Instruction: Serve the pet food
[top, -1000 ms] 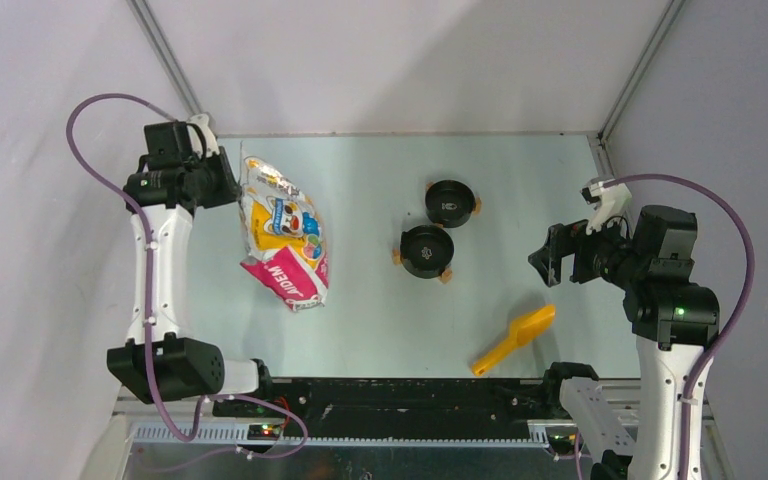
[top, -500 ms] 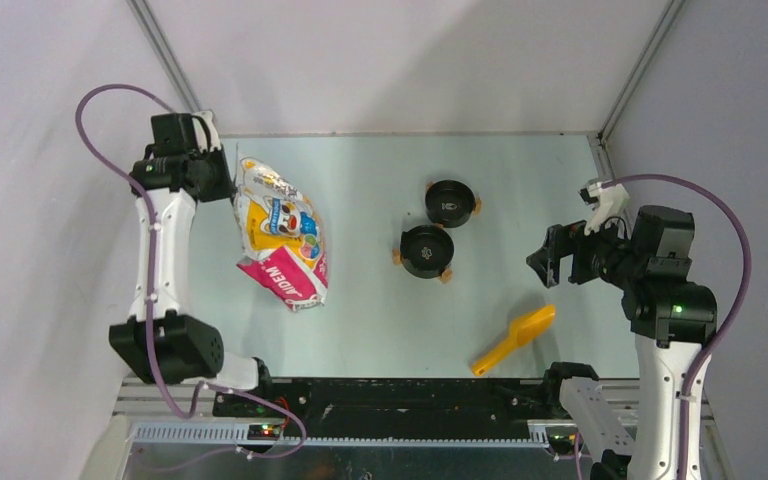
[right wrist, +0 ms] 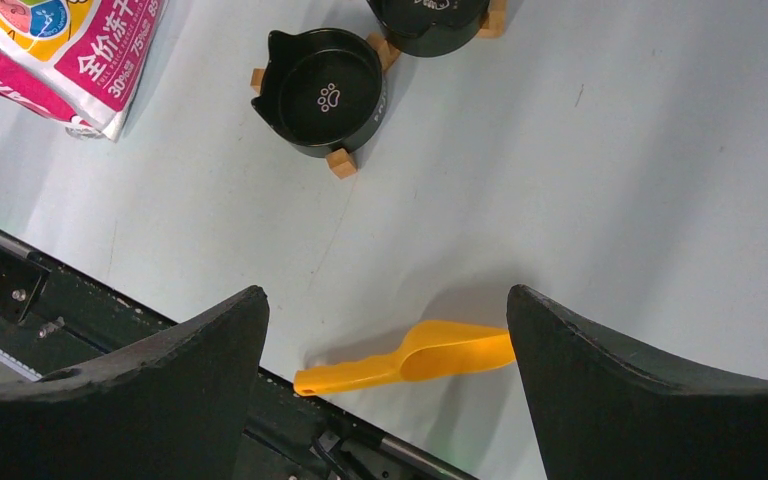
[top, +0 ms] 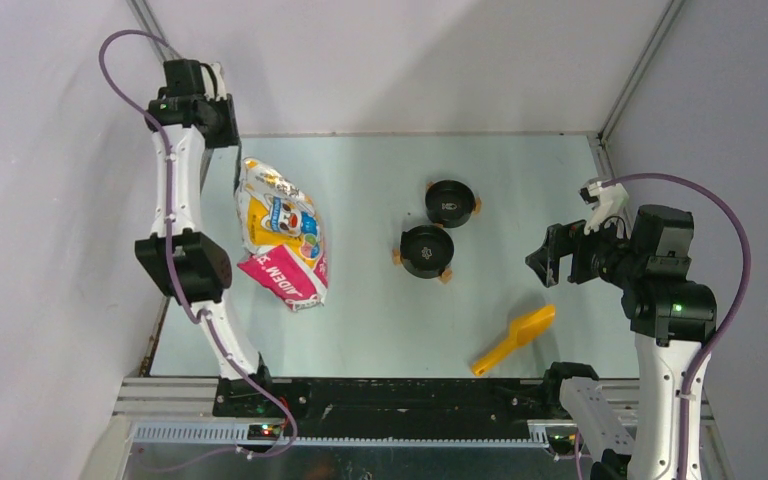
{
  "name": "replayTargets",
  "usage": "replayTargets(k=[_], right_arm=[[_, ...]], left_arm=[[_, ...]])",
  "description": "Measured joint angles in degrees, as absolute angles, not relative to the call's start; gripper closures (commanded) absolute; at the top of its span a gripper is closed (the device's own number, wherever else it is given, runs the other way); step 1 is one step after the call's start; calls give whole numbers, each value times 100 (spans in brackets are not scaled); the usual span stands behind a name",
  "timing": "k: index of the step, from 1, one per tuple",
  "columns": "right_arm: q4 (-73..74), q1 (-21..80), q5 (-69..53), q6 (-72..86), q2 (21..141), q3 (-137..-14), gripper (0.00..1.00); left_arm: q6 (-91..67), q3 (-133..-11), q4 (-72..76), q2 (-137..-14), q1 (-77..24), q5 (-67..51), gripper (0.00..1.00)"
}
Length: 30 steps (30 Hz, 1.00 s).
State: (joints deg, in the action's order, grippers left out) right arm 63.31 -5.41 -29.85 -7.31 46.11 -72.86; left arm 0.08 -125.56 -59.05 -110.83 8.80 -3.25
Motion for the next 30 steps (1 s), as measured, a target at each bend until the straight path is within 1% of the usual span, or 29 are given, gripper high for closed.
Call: replayTargets(k=[4,8,14,18,23,26,30], right_arm=[[6331,-541,-2982,-727,4606,-7284,9],[6333,-548,-2980,-729,4584,-7284,8],[6331,-550,-2982,-729,4556,-7166,8],[6322,-550,-2995,-722,4560,-7065,8],[6283,-550,-3068,-683,4569,-6987,8],[6270,-550,-3094,-663,4565,-6978,8],[6259,-550,-3114,-661,4519,-6973,8]], left_arm=[[56,-12658,-5916,-11281,829,-342,61],[47,-12086,-5758,-10975,792,-456,61],[45,-10497,-5961,-9675,775,-519,59],[51,-9810,-6152,-8556,773,-519,58],[56,-9736,-6178,-7601,773,-458,54],[45,-9795,-6134,-7365,773,-250,56],[-73,-9800,-6086,-7483,775,-126,61]])
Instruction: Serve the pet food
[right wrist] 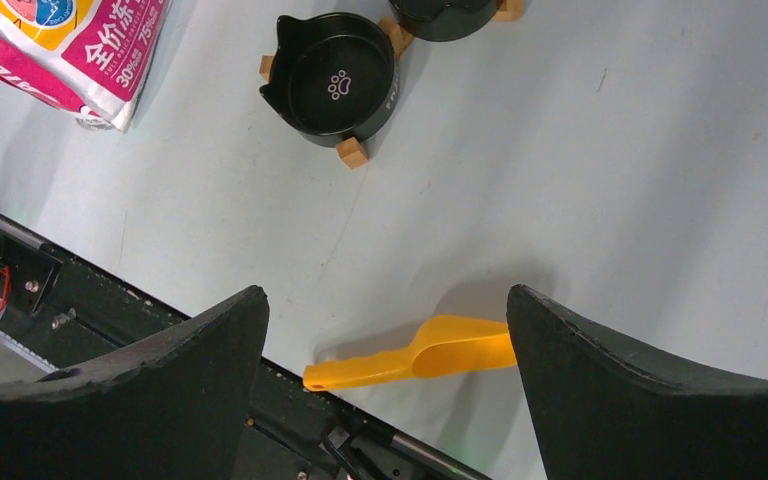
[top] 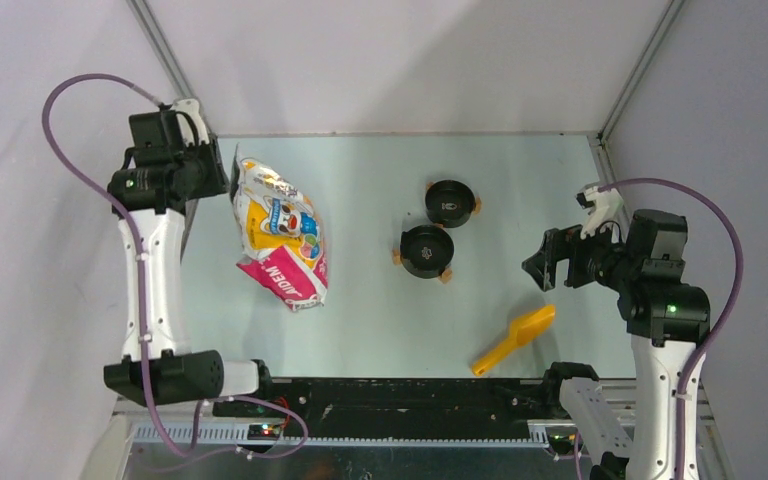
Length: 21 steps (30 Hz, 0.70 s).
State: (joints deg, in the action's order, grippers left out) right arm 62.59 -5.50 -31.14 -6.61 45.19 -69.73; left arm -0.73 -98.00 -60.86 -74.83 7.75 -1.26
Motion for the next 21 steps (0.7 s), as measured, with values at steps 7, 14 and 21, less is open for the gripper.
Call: replayTargets(k=[7,14,21], right_arm=[[6250,-589,-3124,-659,4410,-6904,9],[6248,-663,-3127,-646,4353,-6834,8],[6252,-687,-3129,-646,4344,-6812,8]], left_arm=[[-268,-9802,-6010,-8272,775,-143,64],[-305,-9802,-6010,-8611,775,-143,63],[-460,-8934,-5944,-7996,797,-401,53]])
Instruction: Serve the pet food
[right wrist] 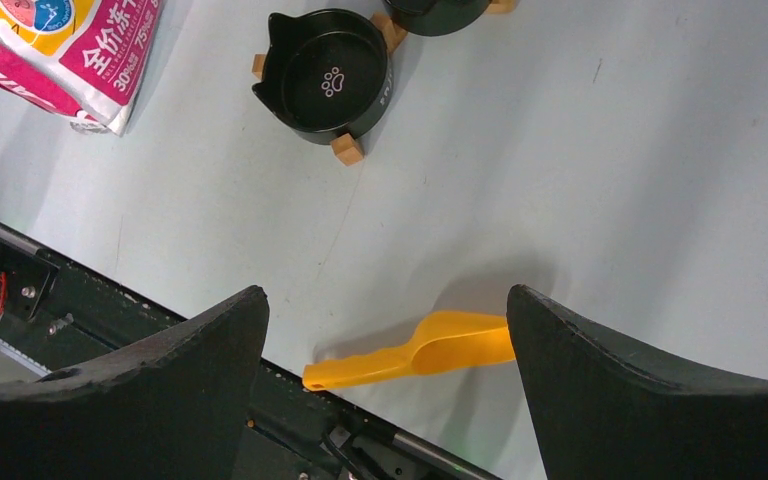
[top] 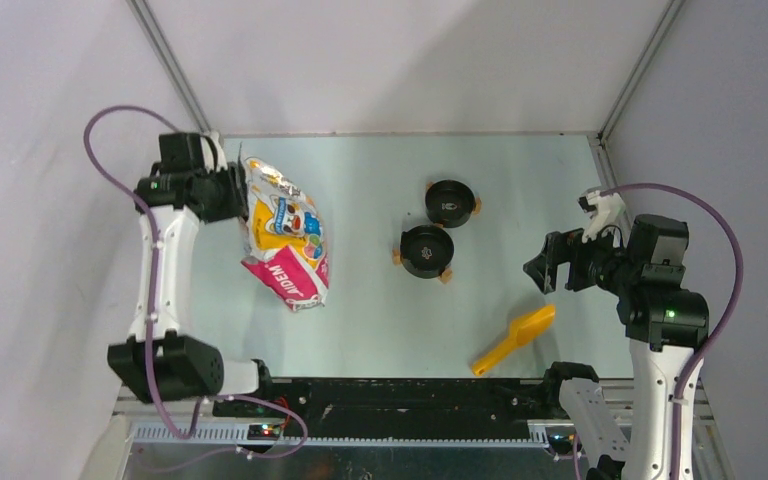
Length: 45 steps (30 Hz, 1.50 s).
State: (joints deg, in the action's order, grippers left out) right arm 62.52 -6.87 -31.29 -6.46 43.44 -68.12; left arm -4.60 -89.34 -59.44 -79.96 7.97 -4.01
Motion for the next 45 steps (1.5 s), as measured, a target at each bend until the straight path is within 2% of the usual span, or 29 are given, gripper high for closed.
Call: replayTargets(k=[7,16,21,27,29,31,33,34,38,45], right_arm=[[6241,-687,-3194,-598,4484,-6812,8],[6211,-683,-3238,-491,4617,-6805,9],[6169,-648,-3280,-456,4716,-6805,9],[6158,-620,-3273,-460,4775,-6805,9],[6163,-609,-3271,-473,4759,-6805,10],[6165,-582,-3269,-497,4744,-6805,10],[6165,-510,-3260,-504,4755,-6810,10],[6165,-464,-3260,-504,4786,-6818,11],[6145,-211,-3299,-445,5153,-7159,12],[5905,878,-3186,-226,6906,-8844,13]], left_arm=[[-790,-7194,-6101,-6412,797,-954,52],[-1100,-6326,-5688,-4939,919,-1542,47],[-1039,-6772,-5752,-5146,919,-1079,46],[-919,-7524,-5271,-6289,919,-412,47],[-897,-7596,-5148,-6709,919,-311,50],[-891,-7749,-5151,-7094,919,-270,58],[-878,-7933,-5144,-7424,919,-248,70],[-867,-8018,-5140,-7566,919,-246,79],[-814,-8086,-5109,-7695,919,-209,97],[-696,-7767,-4694,-7485,926,-628,100]])
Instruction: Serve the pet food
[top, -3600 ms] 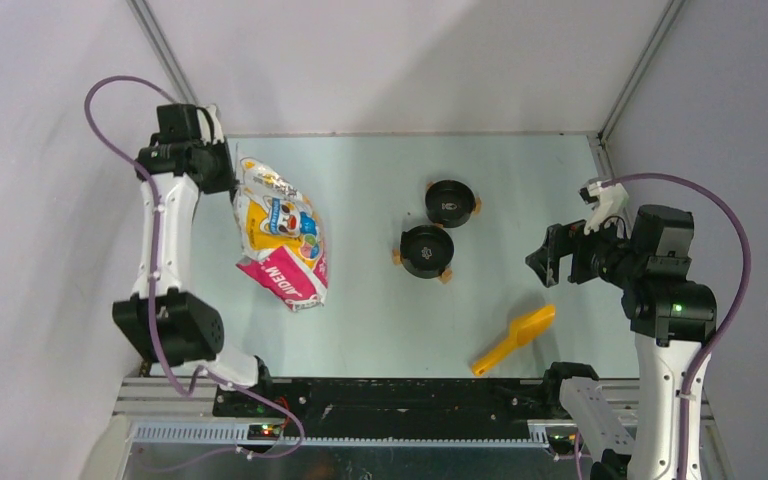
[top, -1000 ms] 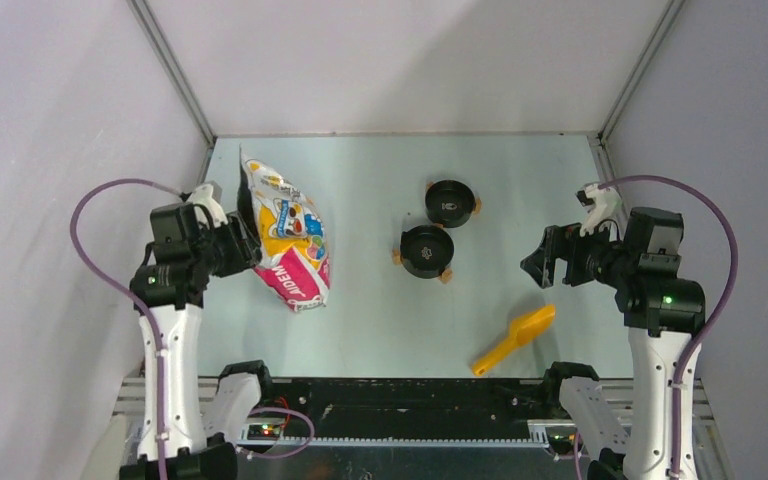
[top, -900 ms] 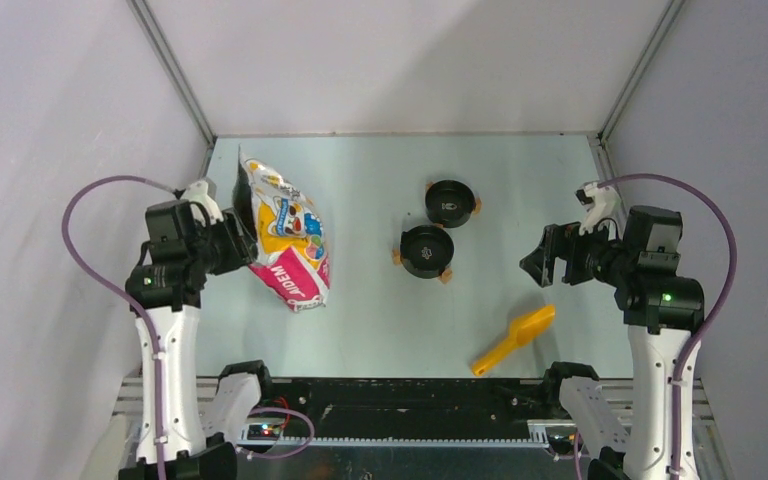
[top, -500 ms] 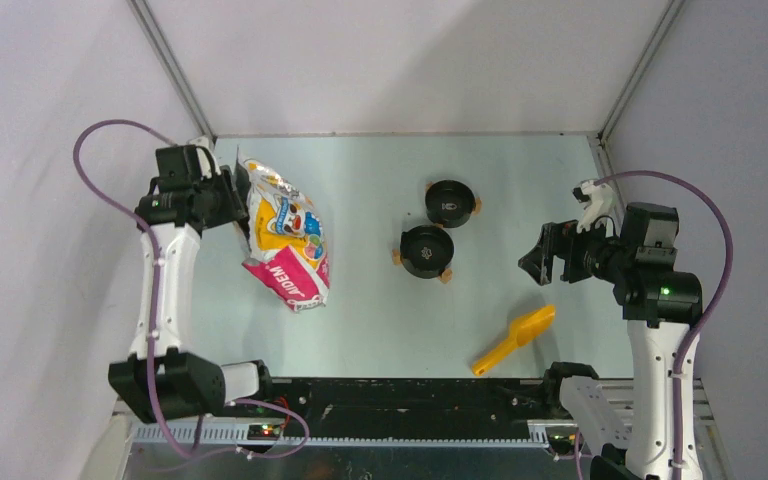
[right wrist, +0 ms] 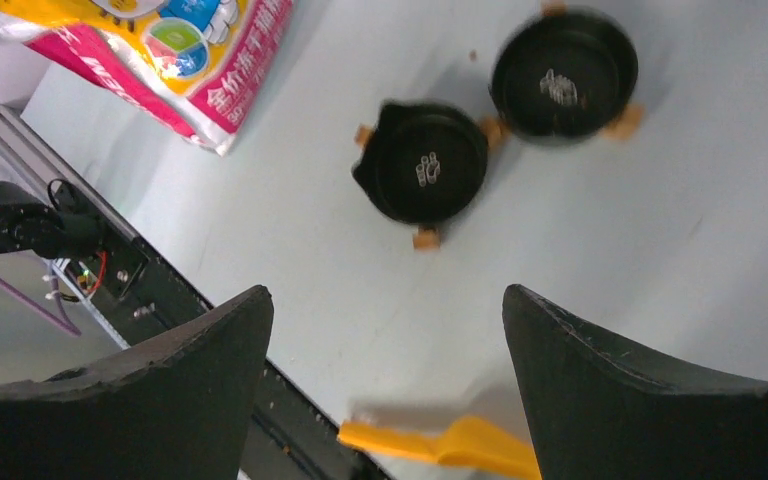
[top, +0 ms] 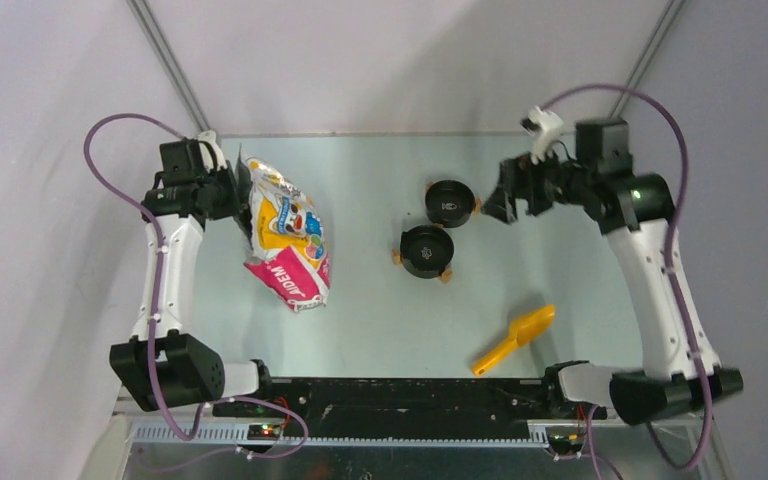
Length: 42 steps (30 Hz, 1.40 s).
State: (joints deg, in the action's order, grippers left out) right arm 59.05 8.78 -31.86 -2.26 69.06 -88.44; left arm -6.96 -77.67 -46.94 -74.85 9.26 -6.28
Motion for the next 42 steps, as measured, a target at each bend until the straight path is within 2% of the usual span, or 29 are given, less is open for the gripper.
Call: replayTargets(k=[12,16,21,25,30,32,35,36,42], right_arm=[[5422,4222,-1439,-303,10285,-12488,12],[5256,4705,-1205,360,11439,-13749,13],[4963,4790,-1232,1494,12317,-14717,14],[4668,4845,-1267,2034,12809,-15211,14],[4438,5135,-950,2429,13238,-15522,19],[4425,5256,-694,2517,13312,-15522,23],[4364,5426,-242,2552,13399,-15522,39],[4353,5465,-102,2552,13413,-15522,41],[4309,5553,827,2381,13487,-15487,44]], left_arm=[[-1063,-6893,-3260,-7168,589,-2311,100],[-1219,-6899,-3267,-6993,427,-1839,100],[-1507,-6748,-3291,-6637,596,-1481,100],[-1922,-6351,-2941,-6372,642,-1675,100],[-2357,-5994,-2543,-6149,705,-1890,100],[-2491,-5881,-2405,-6084,718,-2003,100],[-2655,-5776,-2274,-6018,722,-2104,100],[-2683,-5769,-2255,-6010,722,-2128,100],[-2744,-5708,-2174,-5918,722,-2202,100]])
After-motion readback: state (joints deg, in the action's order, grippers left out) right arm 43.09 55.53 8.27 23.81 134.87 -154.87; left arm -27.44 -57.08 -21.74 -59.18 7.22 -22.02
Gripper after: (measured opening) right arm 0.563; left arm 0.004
